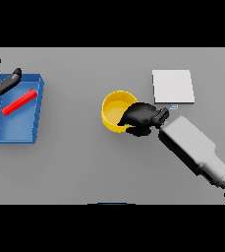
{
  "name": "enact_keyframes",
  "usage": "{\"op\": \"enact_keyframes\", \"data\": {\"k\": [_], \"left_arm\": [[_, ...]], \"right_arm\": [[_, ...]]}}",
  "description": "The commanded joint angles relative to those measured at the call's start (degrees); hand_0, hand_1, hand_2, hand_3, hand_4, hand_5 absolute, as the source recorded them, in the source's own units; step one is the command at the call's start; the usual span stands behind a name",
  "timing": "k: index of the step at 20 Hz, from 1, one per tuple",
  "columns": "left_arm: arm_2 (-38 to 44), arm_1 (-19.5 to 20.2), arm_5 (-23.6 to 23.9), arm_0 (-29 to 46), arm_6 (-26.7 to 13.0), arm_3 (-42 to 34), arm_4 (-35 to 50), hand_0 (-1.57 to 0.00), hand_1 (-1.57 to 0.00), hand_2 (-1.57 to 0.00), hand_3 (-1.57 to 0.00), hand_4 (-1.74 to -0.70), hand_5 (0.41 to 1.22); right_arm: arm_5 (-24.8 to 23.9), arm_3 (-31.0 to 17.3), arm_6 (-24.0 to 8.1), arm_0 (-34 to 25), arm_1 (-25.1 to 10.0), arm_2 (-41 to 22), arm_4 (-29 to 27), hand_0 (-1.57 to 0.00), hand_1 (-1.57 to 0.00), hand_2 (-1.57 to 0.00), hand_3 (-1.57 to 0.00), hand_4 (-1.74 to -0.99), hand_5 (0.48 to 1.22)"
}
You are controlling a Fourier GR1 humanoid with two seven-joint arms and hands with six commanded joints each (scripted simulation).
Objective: Pick up the red beaker and tilt it to pour out 1 green nut into yellow bowl. Pick up the yellow bowl and place it on the metallic measuring scale.
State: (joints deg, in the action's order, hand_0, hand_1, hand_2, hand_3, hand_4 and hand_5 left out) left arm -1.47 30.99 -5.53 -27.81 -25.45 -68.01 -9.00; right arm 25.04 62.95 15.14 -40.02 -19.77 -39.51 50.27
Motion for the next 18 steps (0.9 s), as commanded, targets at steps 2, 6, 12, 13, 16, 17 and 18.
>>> {"op": "enact_keyframes", "data": {"k": [2,6,12,13,16,17,18], "left_arm": [[0.25,0.58,-0.28,0.26,-0.16,0.15,0.02,0.0,0.0,0.0,0.0,-0.78,0.711],[-0.33,-0.39,-0.3,0.08,-0.46,0.08,0.1,0.0,0.0,0.0,0.0,-0.79,0.707],[-0.29,0.69,-0.87,0.06,-0.58,-0.18,-0.17,0.0,0.0,0.0,0.0,-0.77,0.707],[-0.21,0.65,-0.57,-0.01,-0.43,-0.19,-0.24,0.0,0.0,0.0,0.0,-0.77,0.705],[0.0,-0.07,-0.58,-0.41,-0.11,0.31,0.41,0.0,0.0,0.0,0.0,-0.78,0.702],[0.42,-0.15,-0.66,-0.74,0.1,0.76,0.87,0.0,0.0,0.0,0.0,-0.79,0.702],[0.56,-0.1,-0.48,-0.94,-0.35,0.14,1.01,0.0,0.0,0.0,0.0,-0.79,0.702]], "right_arm": [[1.13,0.52,-0.36,0.15,-0.47,-0.07,-0.63,-1.34,-1.33,-1.25,-1.07,-1.658,1.166],[2.33,1.17,-0.29,-0.27,-1.15,0.05,-1.87,-1.48,-1.47,-1.35,-1.19,-1.707,1.198],[6.61,7.4,-3.36,-0.96,-4.04,2.45,-4.46,-1.55,-1.54,-1.46,-1.16,-1.732,1.215],[6.87,7.79,-3.19,-0.94,-5.01,2.68,-4.48,-1.55,-1.55,-1.48,-1.16,-1.734,1.216],[7.9,10.48,-6.26,-1.36,-6.63,4.21,-4.98,-1.56,-1.56,-1.43,-1.22,-1.737,1.219],[8.11,11.39,-7.54,-1.19,-6.62,4.33,-4.99,-1.56,-1.56,-1.45,-1.2,-1.738,1.219],[8.5,12.27,-8.38,-1.03,-6.51,4.37,-5.14,-1.56,-1.56,-1.47,-1.19,-1.739,1.219]]}}
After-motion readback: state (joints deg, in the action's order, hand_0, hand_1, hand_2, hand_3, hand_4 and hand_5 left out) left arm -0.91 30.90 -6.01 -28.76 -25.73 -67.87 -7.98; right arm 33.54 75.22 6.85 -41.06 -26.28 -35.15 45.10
